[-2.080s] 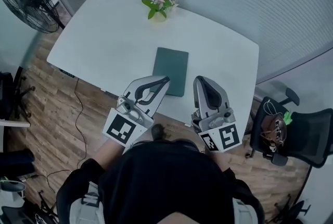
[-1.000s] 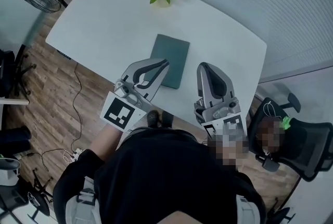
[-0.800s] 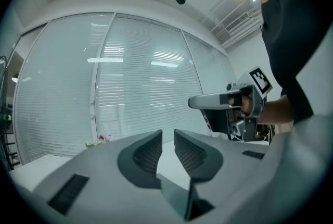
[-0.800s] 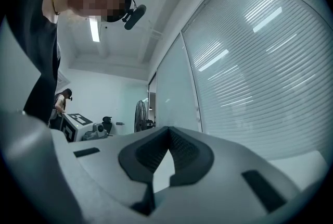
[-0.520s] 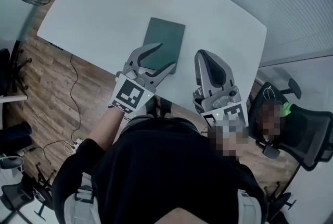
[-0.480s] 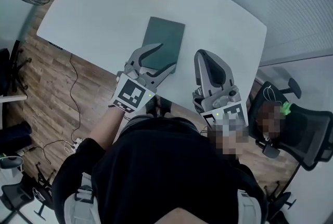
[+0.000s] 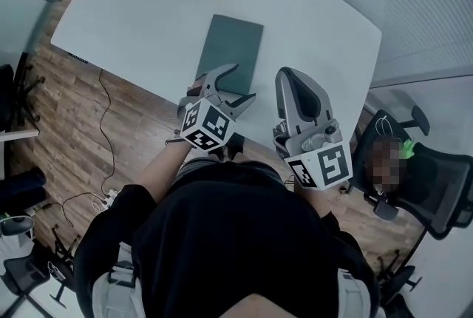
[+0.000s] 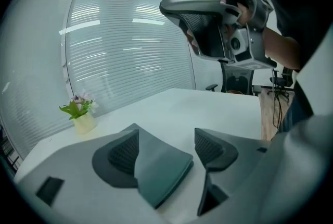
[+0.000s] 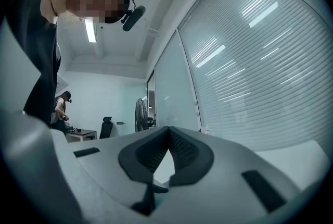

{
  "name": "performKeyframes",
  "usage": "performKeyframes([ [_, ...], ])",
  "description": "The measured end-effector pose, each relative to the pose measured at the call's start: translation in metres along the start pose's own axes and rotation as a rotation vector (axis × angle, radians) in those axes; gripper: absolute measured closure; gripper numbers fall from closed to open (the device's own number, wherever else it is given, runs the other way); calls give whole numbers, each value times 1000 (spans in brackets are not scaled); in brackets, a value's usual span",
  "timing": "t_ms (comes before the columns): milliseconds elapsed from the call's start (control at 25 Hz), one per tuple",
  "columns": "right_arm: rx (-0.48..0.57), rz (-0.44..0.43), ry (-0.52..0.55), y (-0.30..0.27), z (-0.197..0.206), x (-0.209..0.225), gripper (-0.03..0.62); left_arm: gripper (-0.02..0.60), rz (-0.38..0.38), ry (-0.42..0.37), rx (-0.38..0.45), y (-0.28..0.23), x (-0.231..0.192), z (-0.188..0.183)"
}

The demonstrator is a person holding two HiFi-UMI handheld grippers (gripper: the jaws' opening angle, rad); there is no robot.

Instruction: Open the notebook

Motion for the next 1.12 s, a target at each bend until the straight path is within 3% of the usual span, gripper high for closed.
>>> performKeyframes([
  [320, -4, 14, -3, 5, 1, -1, 589, 245, 8, -48, -103, -14, 9, 19],
  [720, -9, 21, -5, 8, 1, -2, 589, 253, 40, -88, -154, -23, 18, 29],
  [840, -9, 15, 0, 8, 1, -3, 589, 304, 27, -104, -169, -23, 16, 31],
  [960, -8, 12, 2, 7, 1, -3, 589, 329, 45, -71, -167, -24, 17, 35],
  [1120, -8, 2, -1, 4, 1, -4, 589, 408, 71, -18, -152, -23, 21, 37],
])
Point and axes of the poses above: the fingertips, and each gripper's own axes: y backward along the fingers, x to its right, z out of its underside, the point moved 8 cm from there along y, backward along the fingers, and after that the axes turned 12 degrees about x, right-handed, at the moved point
